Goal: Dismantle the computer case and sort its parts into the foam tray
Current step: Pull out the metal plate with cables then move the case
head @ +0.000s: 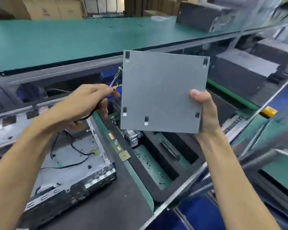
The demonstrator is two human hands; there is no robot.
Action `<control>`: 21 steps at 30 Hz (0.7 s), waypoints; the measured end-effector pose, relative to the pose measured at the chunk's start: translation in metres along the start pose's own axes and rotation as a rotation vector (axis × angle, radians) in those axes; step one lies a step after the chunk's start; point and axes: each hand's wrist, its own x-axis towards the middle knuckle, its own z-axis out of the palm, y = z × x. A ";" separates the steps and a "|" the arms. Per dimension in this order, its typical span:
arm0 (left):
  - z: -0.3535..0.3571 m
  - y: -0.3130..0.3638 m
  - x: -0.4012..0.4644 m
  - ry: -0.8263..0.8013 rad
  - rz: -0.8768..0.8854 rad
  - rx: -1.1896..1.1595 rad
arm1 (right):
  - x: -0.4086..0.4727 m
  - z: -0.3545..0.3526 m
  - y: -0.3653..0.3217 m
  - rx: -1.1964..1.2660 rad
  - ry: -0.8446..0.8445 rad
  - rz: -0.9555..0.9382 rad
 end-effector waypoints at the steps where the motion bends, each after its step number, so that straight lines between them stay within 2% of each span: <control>1: 0.012 0.002 0.008 -0.009 -0.014 -0.002 | 0.000 -0.007 0.003 -0.070 0.046 -0.020; 4: 0.048 0.013 0.032 0.039 -0.060 0.005 | 0.005 -0.027 0.012 -0.272 0.116 -0.071; 7: 0.063 0.014 0.056 0.049 -0.061 -0.046 | 0.009 -0.052 0.026 -0.549 0.074 -0.115; 10: 0.077 0.015 0.071 0.055 -0.050 0.014 | 0.006 -0.074 0.051 -0.703 0.067 -0.085; 12: 0.090 0.009 0.077 0.017 -0.038 0.095 | -0.001 -0.082 0.068 -0.738 0.131 -0.041; 15: 0.099 -0.007 0.078 -0.114 -0.027 0.342 | -0.018 -0.093 0.093 -0.743 0.191 0.016; 18: 0.084 -0.018 0.075 -0.231 -0.106 0.421 | -0.035 -0.098 0.112 -0.661 0.247 0.054; 21: 0.056 -0.022 0.074 -0.256 -0.181 0.651 | -0.037 -0.088 0.115 -0.603 0.250 0.028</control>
